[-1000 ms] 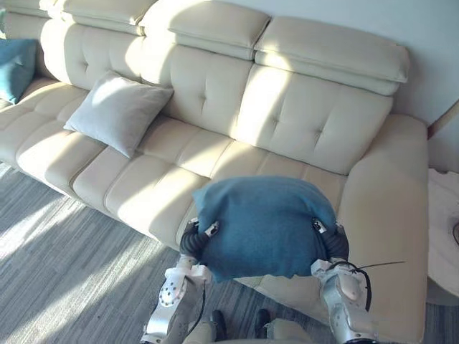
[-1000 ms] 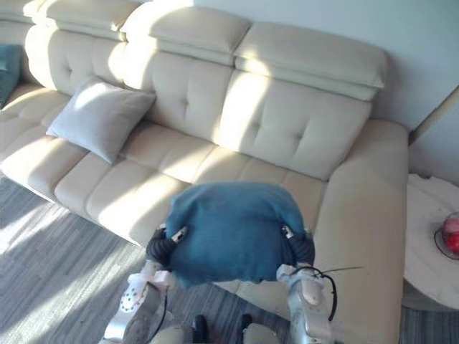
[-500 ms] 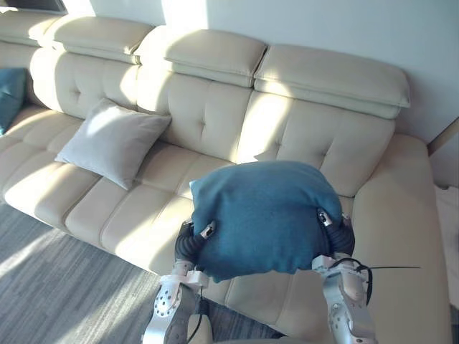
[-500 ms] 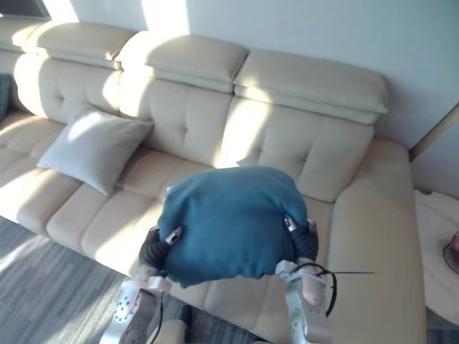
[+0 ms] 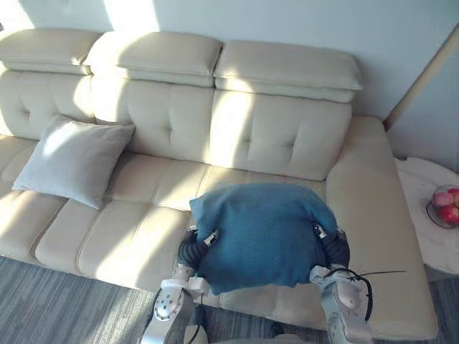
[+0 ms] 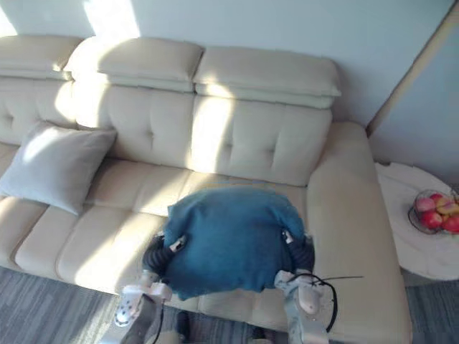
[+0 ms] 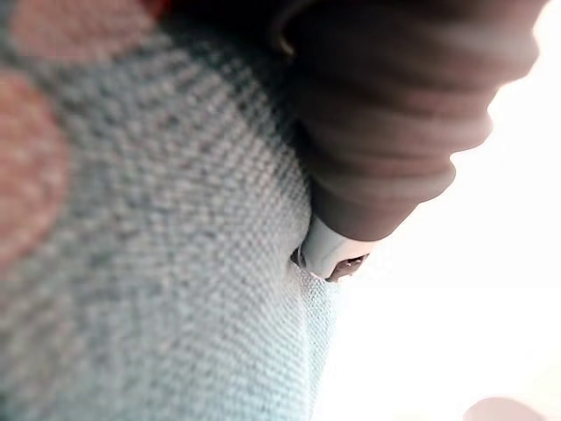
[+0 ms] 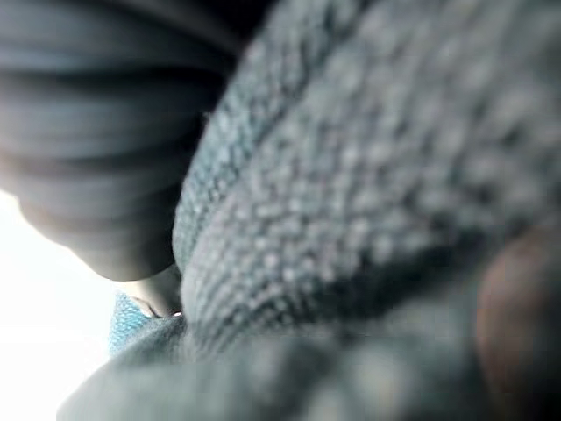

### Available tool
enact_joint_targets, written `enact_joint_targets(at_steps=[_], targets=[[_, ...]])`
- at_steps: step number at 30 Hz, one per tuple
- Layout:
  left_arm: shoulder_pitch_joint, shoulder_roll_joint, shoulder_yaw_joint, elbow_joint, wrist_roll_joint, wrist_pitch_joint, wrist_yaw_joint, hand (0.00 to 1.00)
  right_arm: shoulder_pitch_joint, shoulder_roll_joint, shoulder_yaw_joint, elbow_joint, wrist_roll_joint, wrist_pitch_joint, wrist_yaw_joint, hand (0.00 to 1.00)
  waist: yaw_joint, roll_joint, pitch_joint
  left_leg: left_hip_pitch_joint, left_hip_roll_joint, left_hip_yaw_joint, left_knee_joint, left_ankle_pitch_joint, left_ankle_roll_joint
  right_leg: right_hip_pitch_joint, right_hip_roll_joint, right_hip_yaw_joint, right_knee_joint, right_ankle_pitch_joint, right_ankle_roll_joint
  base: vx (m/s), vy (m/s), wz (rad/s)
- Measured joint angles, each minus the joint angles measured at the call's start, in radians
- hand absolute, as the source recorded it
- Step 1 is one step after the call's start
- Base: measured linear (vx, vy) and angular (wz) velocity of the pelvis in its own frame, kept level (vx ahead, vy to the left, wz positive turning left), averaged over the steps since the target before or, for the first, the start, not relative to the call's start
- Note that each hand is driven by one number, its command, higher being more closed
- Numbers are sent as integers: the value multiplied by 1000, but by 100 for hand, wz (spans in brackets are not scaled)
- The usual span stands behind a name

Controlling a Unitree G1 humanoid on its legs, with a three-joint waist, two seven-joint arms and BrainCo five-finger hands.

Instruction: Pick up cushions and gather them together orderly.

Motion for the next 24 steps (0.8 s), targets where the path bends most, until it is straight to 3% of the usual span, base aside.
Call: enact_joint_targets(at_steps=[6,10,12,14,17,23,24], targets=[[-231,-11,47,-9,64,-16,140,100,-210,-2,39,-94,-110,0,-127,100,9,7,44,-148,36,61,44,12,6,-165,26,52,7,72,7,-85,-16,-38],[-524,-3,99,-10,101,-27,268,100,-504,-60,35,-104,-149,0,-228,100,30,12,85,-291,52,67,102,15,18,-297,34,64,21,106,17,-138,7,-15],[-709,38,106,37,106,-56,321,100,-710,-117,17,-23,-150,-1,-268,100,39,13,129,-331,52,67,98,39,25,-338,35,68,15,131,21,-166,13,-5],[-948,78,141,169,116,-82,358,100,-978,-161,-16,165,-158,-1,-301,100,41,14,177,-356,41,66,44,94,34,-370,30,69,-21,172,29,-129,13,3],[-1228,133,184,344,116,-87,398,100,-1260,-172,-49,342,-175,0,-349,100,42,17,248,-394,29,65,-36,166,40,-420,25,67,-70,224,35,-112,15,4],[-1538,178,225,671,118,-71,398,100,-1550,-179,-86,629,-141,12,-368,100,42,20,337,-500,18,56,-94,227,49,-529,18,58,-107,269,46,-62,29,3],[-1554,176,230,691,118,-63,397,100,-1558,-180,-86,643,-133,15,-368,0,42,20,337,-515,18,55,-94,229,49,-542,18,57,-111,273,46,-28,33,4]])
